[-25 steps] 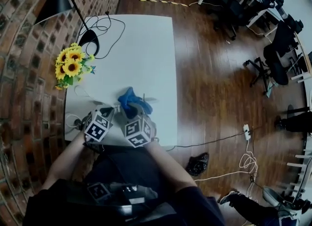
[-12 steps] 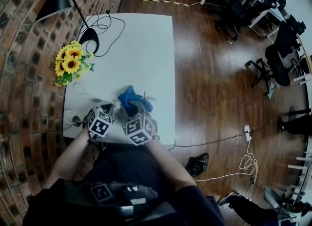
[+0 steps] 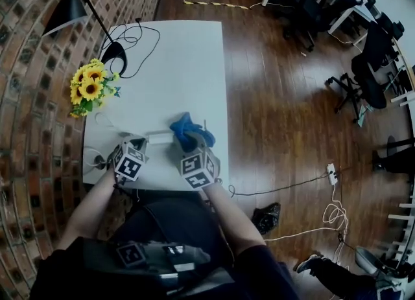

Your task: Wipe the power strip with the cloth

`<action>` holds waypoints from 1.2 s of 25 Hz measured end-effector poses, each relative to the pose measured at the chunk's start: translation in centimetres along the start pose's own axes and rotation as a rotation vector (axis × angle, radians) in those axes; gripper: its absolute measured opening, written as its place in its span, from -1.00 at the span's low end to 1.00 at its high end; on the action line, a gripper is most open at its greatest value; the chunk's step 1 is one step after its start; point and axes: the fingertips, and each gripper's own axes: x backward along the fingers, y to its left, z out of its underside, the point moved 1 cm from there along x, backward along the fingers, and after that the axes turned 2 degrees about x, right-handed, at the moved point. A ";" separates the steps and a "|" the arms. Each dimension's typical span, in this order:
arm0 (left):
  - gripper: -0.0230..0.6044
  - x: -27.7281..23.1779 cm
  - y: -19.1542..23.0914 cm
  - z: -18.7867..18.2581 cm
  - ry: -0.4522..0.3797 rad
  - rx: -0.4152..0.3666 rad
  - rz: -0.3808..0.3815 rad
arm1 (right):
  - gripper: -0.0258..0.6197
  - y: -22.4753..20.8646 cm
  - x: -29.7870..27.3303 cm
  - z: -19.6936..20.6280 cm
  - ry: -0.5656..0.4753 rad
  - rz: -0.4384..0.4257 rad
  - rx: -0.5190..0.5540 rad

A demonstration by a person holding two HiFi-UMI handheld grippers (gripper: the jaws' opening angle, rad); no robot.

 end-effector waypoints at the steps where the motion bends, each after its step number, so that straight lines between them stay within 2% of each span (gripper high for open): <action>1: -0.89 0.0 0.0 0.0 0.003 0.000 -0.002 | -0.73 -0.4 0.2 0.2 -0.002 0.006 0.001; 15: -0.89 -0.2 0.0 -0.1 0.024 0.011 -0.021 | -0.73 -3.4 2.1 1.7 -0.020 0.048 0.014; 22: -0.89 -0.2 0.1 -0.2 0.030 0.009 -0.021 | -0.73 -5.2 3.4 2.5 0.002 0.085 0.021; 24: -0.89 -0.3 0.2 -0.2 0.032 -0.001 -0.013 | -0.72 -6.2 4.0 3.4 0.027 0.101 -0.027; 27: -0.89 0.1 0.3 0.2 0.018 0.018 -0.010 | -0.73 -7.6 4.8 6.5 0.122 0.077 -0.148; 30: -0.89 0.1 0.0 0.1 0.013 0.028 0.012 | -0.73 -9.4 7.1 8.5 0.102 0.089 -0.239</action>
